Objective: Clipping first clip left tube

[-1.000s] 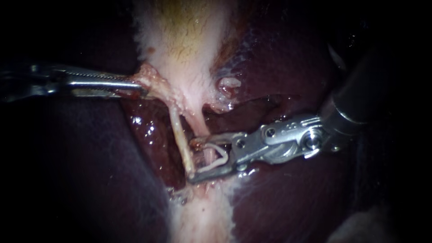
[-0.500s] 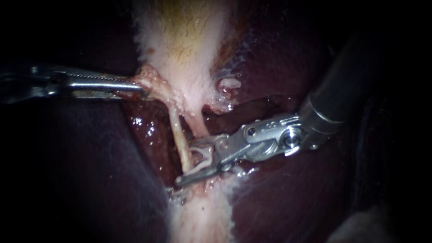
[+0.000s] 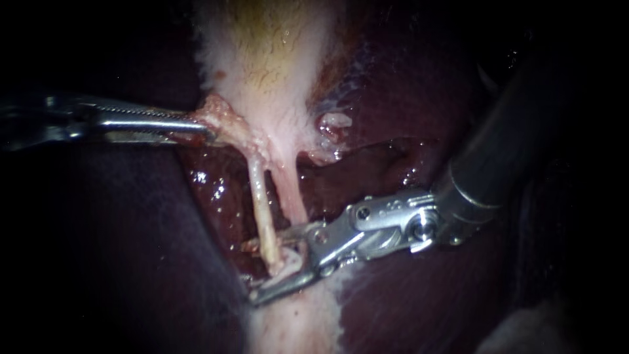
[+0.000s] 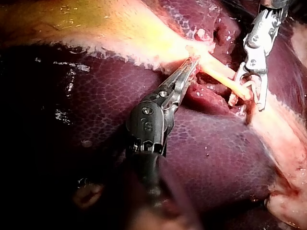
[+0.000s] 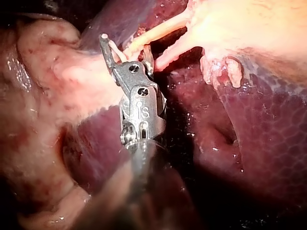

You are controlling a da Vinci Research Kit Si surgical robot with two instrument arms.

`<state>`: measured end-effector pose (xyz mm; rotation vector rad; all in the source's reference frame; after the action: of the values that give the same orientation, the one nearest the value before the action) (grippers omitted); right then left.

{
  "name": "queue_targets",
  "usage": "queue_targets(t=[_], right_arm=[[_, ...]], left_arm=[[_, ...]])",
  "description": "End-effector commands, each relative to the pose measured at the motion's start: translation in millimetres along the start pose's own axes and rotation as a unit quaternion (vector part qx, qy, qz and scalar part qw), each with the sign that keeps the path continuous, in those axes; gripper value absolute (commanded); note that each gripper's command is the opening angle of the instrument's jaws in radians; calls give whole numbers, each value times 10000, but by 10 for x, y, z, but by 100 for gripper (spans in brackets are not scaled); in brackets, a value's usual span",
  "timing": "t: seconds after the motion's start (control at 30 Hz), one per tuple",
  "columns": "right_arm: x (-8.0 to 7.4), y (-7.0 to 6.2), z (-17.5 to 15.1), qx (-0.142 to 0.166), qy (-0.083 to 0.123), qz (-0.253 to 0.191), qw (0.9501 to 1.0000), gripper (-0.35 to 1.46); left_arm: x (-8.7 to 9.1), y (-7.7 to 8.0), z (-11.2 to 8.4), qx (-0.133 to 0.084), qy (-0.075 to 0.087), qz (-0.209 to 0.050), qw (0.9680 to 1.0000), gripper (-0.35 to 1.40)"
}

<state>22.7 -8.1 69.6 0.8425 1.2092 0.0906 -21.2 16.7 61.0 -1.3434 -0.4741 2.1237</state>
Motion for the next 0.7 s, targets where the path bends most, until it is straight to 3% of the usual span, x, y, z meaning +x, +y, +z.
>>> queue_targets(t=[0.03, 0.27, 0.5, 0.7], right_arm=[[3, -4, 1, 63, 33, 24, 10000, 48], [10, -17, 10, 332, 90, 15, 9994, 44], [11, -16, 11, 331, 89, 6, 9994, 41], [15, -11, 3, 210, 88, 29, 9997, 17]], left_arm=[[0, -1, 0, -2, 1, -1, 10000, -35], [-1, -3, 1, -6, 1, 1, 10000, -35], [-1, -3, 1, -7, 1, 1, 10000, -35], [-2, -4, 1, -8, 1, 1, 10000, -35]])
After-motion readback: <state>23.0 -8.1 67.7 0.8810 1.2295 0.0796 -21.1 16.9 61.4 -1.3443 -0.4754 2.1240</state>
